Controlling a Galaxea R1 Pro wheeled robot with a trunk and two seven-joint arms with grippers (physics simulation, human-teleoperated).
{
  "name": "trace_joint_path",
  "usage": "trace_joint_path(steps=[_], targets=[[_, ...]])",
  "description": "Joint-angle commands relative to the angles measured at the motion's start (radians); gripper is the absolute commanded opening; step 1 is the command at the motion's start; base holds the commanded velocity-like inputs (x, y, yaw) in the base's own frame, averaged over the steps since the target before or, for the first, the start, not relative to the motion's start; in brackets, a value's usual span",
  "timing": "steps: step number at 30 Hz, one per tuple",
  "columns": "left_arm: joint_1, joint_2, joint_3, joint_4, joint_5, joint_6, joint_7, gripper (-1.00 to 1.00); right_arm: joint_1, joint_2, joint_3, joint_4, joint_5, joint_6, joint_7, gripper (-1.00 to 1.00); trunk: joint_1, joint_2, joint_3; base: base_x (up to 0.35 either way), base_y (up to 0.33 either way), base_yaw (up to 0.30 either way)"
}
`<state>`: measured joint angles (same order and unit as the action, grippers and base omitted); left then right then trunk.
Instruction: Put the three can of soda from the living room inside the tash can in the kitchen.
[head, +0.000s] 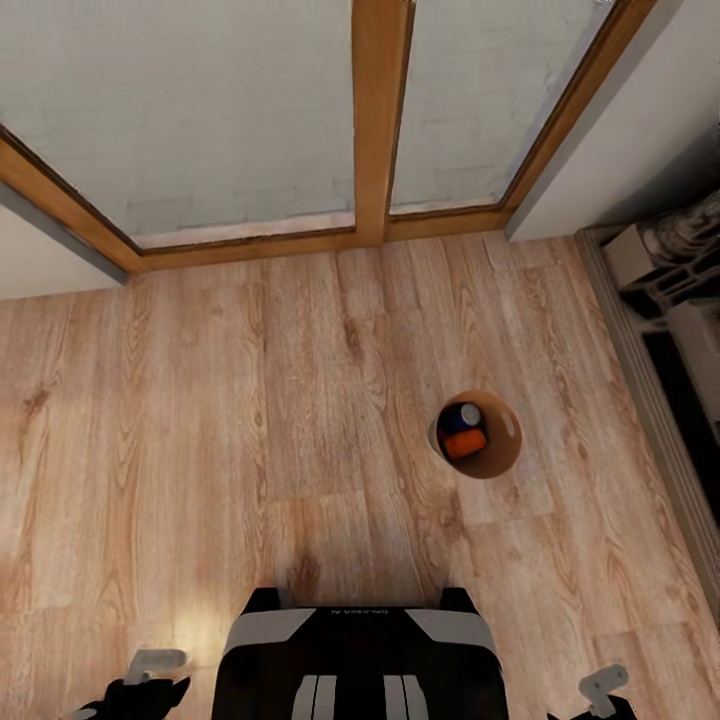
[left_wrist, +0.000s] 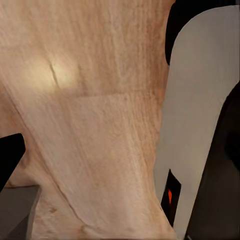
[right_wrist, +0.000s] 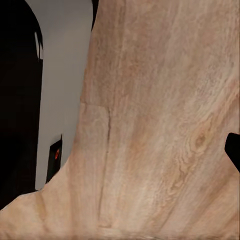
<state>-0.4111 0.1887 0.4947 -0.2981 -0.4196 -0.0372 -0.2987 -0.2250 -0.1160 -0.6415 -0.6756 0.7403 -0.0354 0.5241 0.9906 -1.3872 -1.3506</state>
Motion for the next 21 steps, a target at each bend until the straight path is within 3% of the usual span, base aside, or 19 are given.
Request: trace_joint_path(steps=[1, 2, 4, 6, 7, 11, 21], targets=[[0.000, 0.004, 0.000, 0.021, 0.000, -0.021, 0.020, 1.00, 0.001, -0.001, -0.002, 0.041, 0.000, -0.025, -0.037, 1.00, -0.004, 0.007, 0.003, 0.000, 0.000, 0.000], [0.000, 0.004, 0.000, 0.021, 0.000, -0.021, 0.020, 1.00, 0.001, -0.001, -0.002, 0.041, 0.000, -0.025, -0.037, 1.00, -0.008, 0.014, 0.006, 0.000, 0.000, 0.000], [0.000, 0.011, 0.000, 0.051, 0.000, -0.052, 0.052, 1.00, 0.003, -0.004, -0.004, 0.128, 0.002, -0.076, -0.124, 1.00, -0.015, 0.028, 0.013, 0.000, 0.000, 0.000], [0.003, 0.020, -0.001, 0.089, -0.002, -0.095, 0.092, 1.00, 0.006, -0.012, -0.003, 0.332, 0.012, -0.177, -0.320, 1.00, -0.023, 0.042, 0.019, 0.000, 0.000, 0.000], [0.008, 0.021, -0.001, 0.093, -0.002, -0.102, 0.096, 1.00, 0.006, -0.015, -0.002, 0.361, 0.013, -0.190, -0.343, 1.00, -0.027, 0.049, 0.022, 0.000, 0.000, 0.000], [0.054, 0.024, -0.001, 0.108, -0.002, -0.124, 0.120, 1.00, 0.008, -0.023, 0.000, 0.441, 0.015, -0.228, -0.405, 1.00, -0.042, 0.077, 0.035, 0.000, 0.000, 0.000], [0.148, 0.025, -0.001, 0.160, -0.003, -0.179, 0.180, 1.00, 0.011, -0.028, -0.003, 0.559, 0.003, -0.280, -0.477, 1.00, -0.081, 0.147, 0.066, 0.000, 0.000, 0.000]])
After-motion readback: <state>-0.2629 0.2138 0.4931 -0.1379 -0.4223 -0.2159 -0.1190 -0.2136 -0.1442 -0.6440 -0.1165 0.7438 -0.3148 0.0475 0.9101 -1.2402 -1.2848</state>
